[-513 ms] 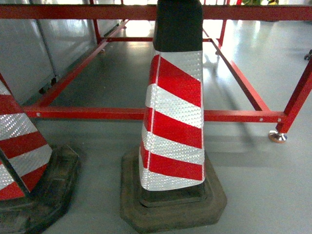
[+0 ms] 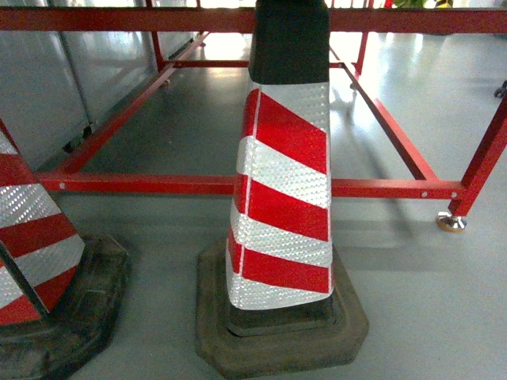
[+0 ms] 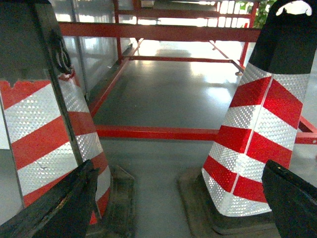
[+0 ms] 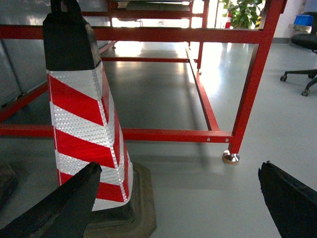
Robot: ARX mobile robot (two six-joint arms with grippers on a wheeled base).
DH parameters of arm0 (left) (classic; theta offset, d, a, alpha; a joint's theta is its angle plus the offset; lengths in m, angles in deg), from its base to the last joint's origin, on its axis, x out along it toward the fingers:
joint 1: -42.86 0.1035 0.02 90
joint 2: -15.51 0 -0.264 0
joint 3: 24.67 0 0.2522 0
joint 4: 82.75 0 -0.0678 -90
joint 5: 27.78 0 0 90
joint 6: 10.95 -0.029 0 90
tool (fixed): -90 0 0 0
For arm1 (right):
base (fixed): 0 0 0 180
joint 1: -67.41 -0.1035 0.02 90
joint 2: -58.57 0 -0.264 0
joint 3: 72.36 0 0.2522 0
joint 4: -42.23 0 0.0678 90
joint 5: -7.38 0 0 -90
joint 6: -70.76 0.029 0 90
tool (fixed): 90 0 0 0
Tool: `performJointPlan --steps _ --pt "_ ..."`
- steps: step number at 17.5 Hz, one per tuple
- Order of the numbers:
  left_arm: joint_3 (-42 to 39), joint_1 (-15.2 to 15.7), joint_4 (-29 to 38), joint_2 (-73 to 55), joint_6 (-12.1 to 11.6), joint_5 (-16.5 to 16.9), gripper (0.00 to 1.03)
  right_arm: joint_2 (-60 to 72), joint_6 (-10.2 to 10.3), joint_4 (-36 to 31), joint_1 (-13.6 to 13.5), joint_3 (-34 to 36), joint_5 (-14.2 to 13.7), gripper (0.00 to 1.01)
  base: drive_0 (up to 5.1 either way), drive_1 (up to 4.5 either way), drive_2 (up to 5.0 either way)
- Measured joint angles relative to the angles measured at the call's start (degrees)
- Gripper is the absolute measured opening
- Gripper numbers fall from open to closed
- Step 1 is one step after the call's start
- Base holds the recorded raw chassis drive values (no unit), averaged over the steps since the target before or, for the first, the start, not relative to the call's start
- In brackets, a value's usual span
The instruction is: Place box next to blue box on left shelf
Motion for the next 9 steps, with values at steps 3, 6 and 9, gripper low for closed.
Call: performJointPlan --steps 3,6,9 --pt "0.0 0.0 0.0 0.0 0.0 0.0 0.98 0.0 0.0 0.02 0.0 0.0 0.0 0.98 0.0 0.0 0.0" --pt "0.0 0.0 0.0 0.0 -0.02 0.0 0.98 0.0 0.0 0.0 0.0 0.0 0.0 0.98 0.0 0.0 0.0" --pt "0.0 0.0 0.0 0.0 0.0 0.0 0.98 0.0 0.0 0.02 0.0 0.0 0.0 0.98 0.0 0.0 0.0"
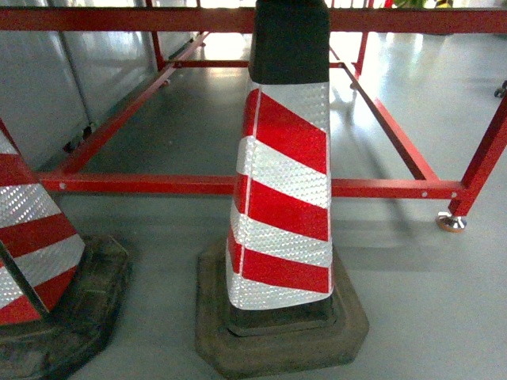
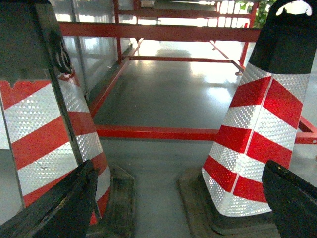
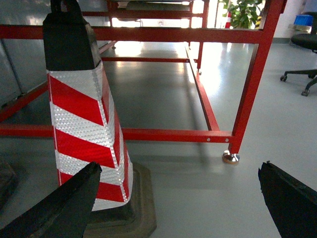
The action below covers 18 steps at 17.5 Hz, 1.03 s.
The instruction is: Place box next to blue box on left shelf
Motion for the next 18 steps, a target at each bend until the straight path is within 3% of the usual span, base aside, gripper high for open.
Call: performJointPlan --steps 18 --pt "0.0 0.0 0.0 0.0 -0.35 -0.02 0.98 0.0 -0.24 0.0 0.0 0.0 0.0 0.98 0.0 0.0 0.0"
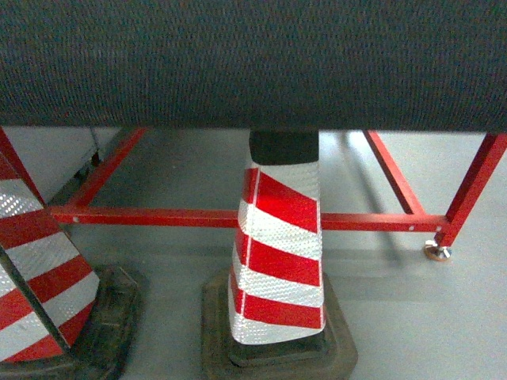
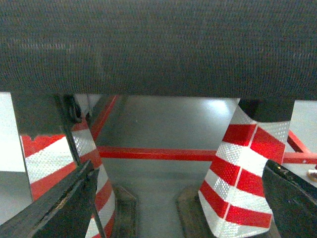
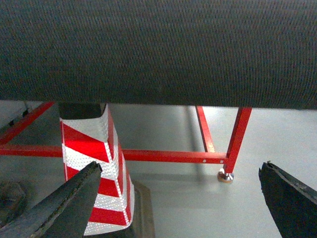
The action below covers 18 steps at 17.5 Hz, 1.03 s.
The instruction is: Place box next to blue box on left shelf
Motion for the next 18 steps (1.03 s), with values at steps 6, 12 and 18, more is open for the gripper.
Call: performJointPlan --steps 6,12,18 --pt "0.0 0.0 0.0 0.0 -0.26 0.0 0.98 0.0 0.02 0.02 0.0 0.0 0.0 0.98 0.0 0.0 0.0" --pt "0.0 0.0 -0.02 0.0 -0.31 0.04 0.98 0.0 0.11 0.04 0.0 0.0 -0.07 0.98 0.0 0.0 0.0" --pt "0.0 0.0 0.0 0.0 -0.28 0.02 0.98 0.0 0.11 -0.04 0.0 0.0 -0.04 0.98 0.0 0.0 0.0"
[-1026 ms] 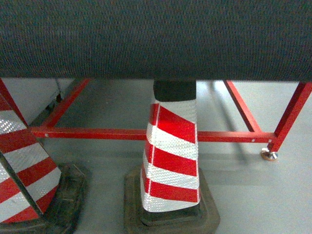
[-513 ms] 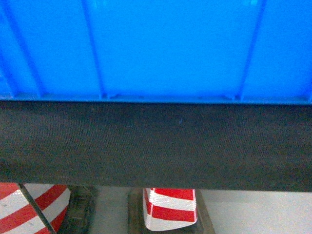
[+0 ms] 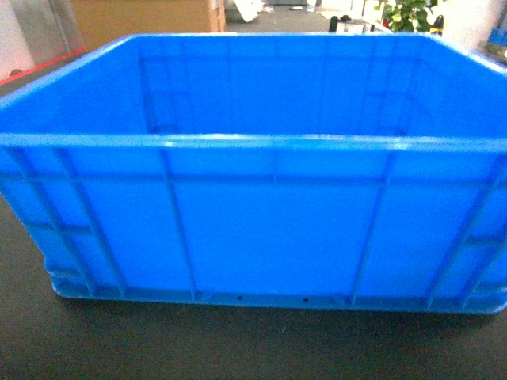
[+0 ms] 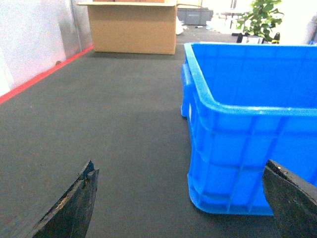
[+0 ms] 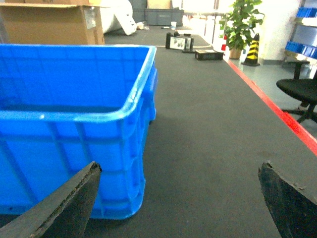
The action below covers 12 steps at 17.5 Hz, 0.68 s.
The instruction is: Place box next to blue box on left shelf
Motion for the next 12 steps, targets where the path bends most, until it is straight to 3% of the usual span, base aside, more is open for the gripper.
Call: performJointPlan --steps 12 --pt "0.0 0.0 0.0 0.02 0.0 0.0 0.98 0.0 -0.02 0.09 0.0 0.0 0.02 0.98 0.0 0.0 0.0"
